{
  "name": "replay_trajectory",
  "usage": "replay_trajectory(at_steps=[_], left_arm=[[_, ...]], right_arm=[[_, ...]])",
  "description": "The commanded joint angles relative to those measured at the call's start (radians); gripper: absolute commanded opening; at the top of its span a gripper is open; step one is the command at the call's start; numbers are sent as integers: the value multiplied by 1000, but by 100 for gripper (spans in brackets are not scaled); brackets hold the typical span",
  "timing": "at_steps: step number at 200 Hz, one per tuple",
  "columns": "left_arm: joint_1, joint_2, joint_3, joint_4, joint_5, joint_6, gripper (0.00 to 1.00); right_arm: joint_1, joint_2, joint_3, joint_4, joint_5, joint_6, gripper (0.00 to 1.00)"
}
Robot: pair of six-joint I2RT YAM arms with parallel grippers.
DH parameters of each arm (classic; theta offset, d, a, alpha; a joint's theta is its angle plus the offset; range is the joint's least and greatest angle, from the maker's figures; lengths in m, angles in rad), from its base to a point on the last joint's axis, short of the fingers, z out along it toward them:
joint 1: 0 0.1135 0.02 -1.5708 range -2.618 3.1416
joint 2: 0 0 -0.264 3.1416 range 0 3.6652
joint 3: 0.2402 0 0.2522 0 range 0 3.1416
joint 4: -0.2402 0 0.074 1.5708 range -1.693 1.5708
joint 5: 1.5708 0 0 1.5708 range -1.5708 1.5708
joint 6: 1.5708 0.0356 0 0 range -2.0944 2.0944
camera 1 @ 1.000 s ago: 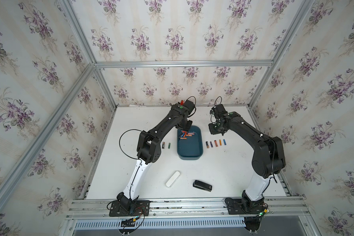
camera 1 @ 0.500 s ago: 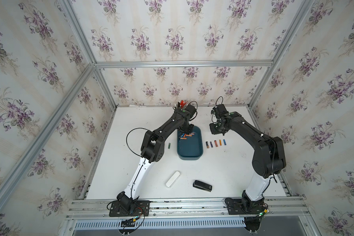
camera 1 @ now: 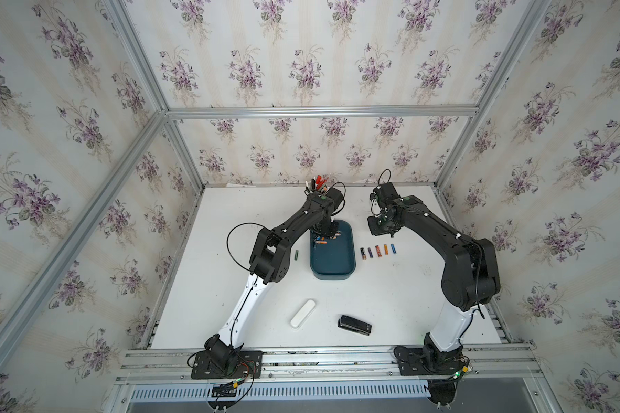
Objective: Take the batteries out of the storage box
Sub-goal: Pick up the battery from the storage box.
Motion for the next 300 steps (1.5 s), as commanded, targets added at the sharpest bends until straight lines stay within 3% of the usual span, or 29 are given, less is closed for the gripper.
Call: replay_trajectory(at_steps=[1,127,157,270,300], left_arm=[[0,11,4,-20,-19,17,28],[1,44,1,-28,-2,3,24],[1,43,1,-36,17,-1,18],[14,-105,-21,-33,75,-29,13],[35,-193,-89,-15,80,-43,13]], right_arm=[[-1,1,2,1,6,0,29],[-7,-8,-3,0,14,0,28],[-7,-8,0,0,15,-3,28],[-8,-13,-14,12,2,6,28],[-8,-21,-26,20,-5,8,28]])
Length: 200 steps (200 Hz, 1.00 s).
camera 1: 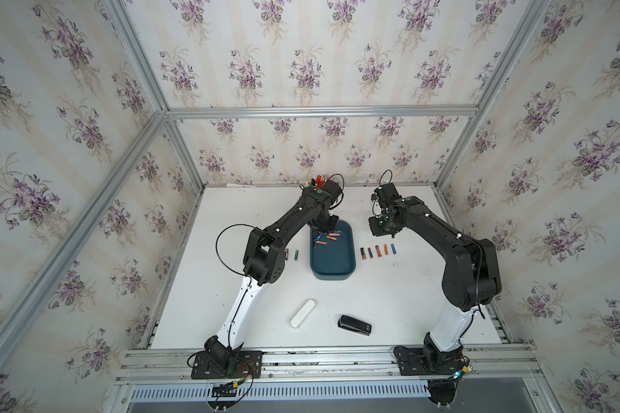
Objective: Take the batteries out of the storage box
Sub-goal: Pick up the battery from the storage box, then place the battery at the center of the board.
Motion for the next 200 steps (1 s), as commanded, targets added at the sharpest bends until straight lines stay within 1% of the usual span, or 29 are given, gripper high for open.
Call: replay_trajectory(at_steps=[1,22,51,87,116,135,154,177,200], left_arm=[[17,-61,-44,1,11,-19,13],[57,-145,-128,36,46,-39,13],[116,-262,-251,57,28,-42,13],[234,-423,-501,115,6,-21,13],[340,-517,-719,171,-22,7,13],[419,-534,-844,227,11,18,13],[467,-527,-928,271,31,28,13],[481,-513,-976,300,42,38,12],[481,-491,-991,316,59,35,13]], right_arm=[[0,-14,-8,13,-8,8,28],[1,-14,-10,16,-11,8,28],[1,-14,-15,22,-16,8,28],[1,-14,-13,22,-20,6,28],[1,-9,-10,15,-14,4,28],[1,-7,-7,15,-13,3,28],[2,2,5,6,-9,4,28],[1,8,18,-2,-6,3,28],[0,16,27,-5,-6,1,28]])
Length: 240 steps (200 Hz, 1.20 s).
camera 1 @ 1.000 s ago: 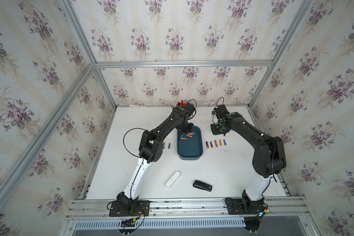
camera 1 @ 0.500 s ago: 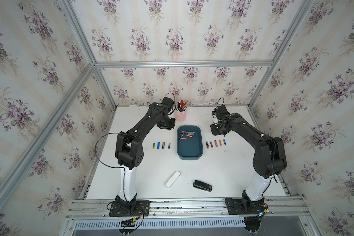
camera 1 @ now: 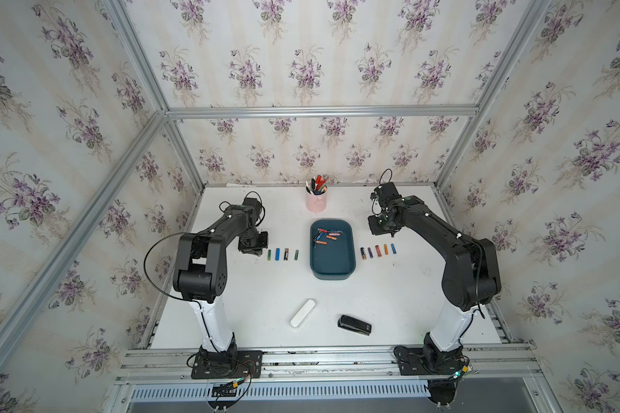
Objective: Take the batteries out of the storage box
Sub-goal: Place the battery at the center of the board.
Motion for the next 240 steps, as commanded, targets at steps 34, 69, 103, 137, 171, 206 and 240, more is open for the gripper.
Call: replay_trajectory(at_steps=[34,69,103,137,171,206,240], left_arm=[[3,30,-29,69,35,-1,12],[4,54,-38,86,51,-4,13],[4,62,-43,92,48,-9,17],[3,52,-37,83,31,-6,21],[5,48,-6,53,30,-4,23],[5,30,39,21,30,-3,27],[7,-14,72,2,23,-11,32]], right_arm=[[0,12,15,-21,10,0,28],[0,11,10,-22,13,-5,28],[0,10,9,-22,13,-2,28],[0,11,11,-23,11,-2,28],[0,8,10,-24,10,0,28],[1,-7,-3,-22,1,3,29],[35,-19,-5,-8,-27,14,29]])
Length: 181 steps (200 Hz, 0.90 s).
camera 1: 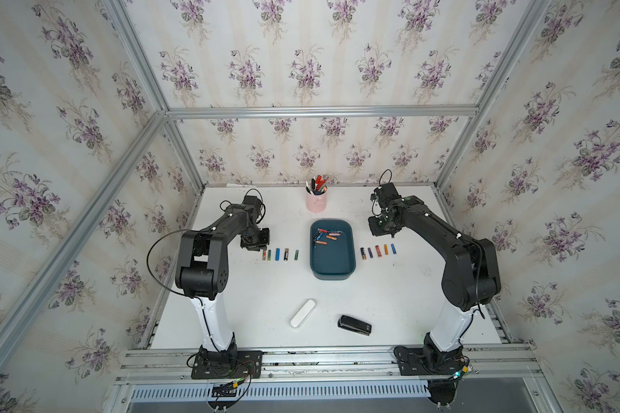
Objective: Take the batteries out of the storage box
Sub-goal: Place the battery at the center of the board, then pick up the battery from the storage box.
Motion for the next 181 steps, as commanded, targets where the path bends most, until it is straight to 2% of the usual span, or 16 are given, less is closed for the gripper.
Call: replay_trajectory(at_steps=[1,28,79,181], left_arm=[[2,-27,24,-37,-13,-2,32],[3,-38,60,-65,-16,-3,33],[4,-66,44,-76,-22,0,33],[46,-105,-23,-82,-26,26,34]], right_arm=[[27,-13,2,8,-30,14,29],[96,6,32,30,-55,40,29],[264,172,166,69,-75,41,29],[309,413,391,49,-172,-87,33]])
